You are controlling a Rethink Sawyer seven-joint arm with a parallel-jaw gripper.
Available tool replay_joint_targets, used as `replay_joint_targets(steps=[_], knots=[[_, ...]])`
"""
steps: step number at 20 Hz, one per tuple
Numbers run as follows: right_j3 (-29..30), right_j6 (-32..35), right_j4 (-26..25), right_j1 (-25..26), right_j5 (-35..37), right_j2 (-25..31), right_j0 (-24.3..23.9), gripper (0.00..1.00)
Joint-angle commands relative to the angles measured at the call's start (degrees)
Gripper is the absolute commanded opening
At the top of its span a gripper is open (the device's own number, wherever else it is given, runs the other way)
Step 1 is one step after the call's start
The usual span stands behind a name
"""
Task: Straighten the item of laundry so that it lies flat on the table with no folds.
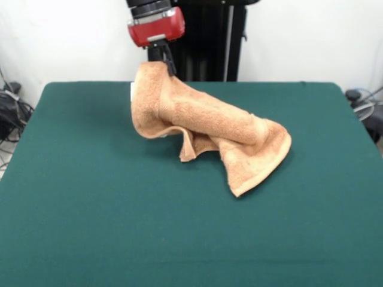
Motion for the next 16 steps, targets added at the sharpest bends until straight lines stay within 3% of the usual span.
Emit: replay_joint_targets(steps=[1,7,16], knots=[[1.49,-8.41,-2.11,0.58,5.41,5.48,0.15,0.0],[1.19,-6.99,-3.95,0.09,3.69,4.9,1.18,0.0],[1.19,-7.94,-1.41,0.06,5.99,7.83,0.24,0.0]])
